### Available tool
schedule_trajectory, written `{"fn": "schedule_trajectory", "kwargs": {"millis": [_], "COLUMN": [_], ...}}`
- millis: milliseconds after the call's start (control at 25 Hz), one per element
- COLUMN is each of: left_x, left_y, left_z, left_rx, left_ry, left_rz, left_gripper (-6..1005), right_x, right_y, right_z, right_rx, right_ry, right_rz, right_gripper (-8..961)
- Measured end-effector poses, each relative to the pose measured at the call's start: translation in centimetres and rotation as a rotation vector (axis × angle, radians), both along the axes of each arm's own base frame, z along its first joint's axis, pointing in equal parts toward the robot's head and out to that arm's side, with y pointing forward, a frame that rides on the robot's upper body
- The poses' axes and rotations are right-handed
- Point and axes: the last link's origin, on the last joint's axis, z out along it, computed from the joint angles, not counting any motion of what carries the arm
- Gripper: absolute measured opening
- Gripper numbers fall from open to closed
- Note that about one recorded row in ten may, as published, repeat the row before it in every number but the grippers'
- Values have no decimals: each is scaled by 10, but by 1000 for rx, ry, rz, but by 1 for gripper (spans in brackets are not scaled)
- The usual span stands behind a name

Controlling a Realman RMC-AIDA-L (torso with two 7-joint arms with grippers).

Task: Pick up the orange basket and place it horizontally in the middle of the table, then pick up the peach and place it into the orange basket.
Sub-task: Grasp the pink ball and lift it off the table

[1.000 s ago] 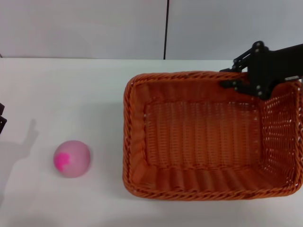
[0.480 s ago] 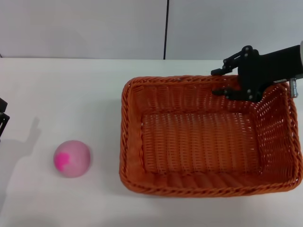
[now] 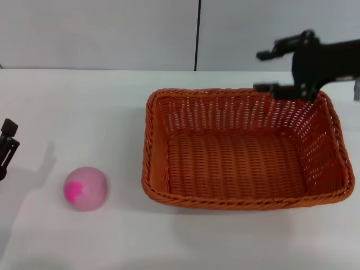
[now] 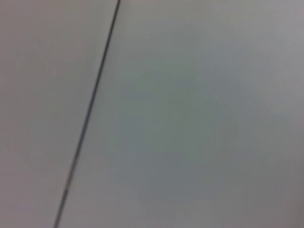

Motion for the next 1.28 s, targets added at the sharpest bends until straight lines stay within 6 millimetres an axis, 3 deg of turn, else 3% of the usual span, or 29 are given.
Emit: {"fn": "schedule_trajectory", "kwargs": {"millis": [120,160,240,360,400,560,960,1280], "left_x": [2,4,5,-2,-2,-5,-11,-10], "left_y": [-5,-10,-13,-18,-18,-18,-2,5], "left_z": [6,12,16,24,24,16,-8,-20], "left_rx": [-66,-138,-182,-369,-369,-508,-604,-679], "left_ry": [-24,-27,-32,-24,-24,30,142,176], "left_rz": [-80,-159,-191,-226,-226,-219,-166,-173], "left_gripper": [692,691,689,686,685,682,673,666], "right_x": [1,7,11,28,28,52,100,106], "right_y": [-6,-14,-19,-47,-47,-83,-134,-144], "right_z": [18,32,38,62,62,82,85,84], "right_rx": [72,130,157,272,272,357,412,413], "right_ry": [171,309,365,577,577,800,1143,1178], "right_rz": [-37,-63,-75,-73,-73,-107,-191,-197], "right_gripper": [542,542,542,542,542,542,542,542]}}
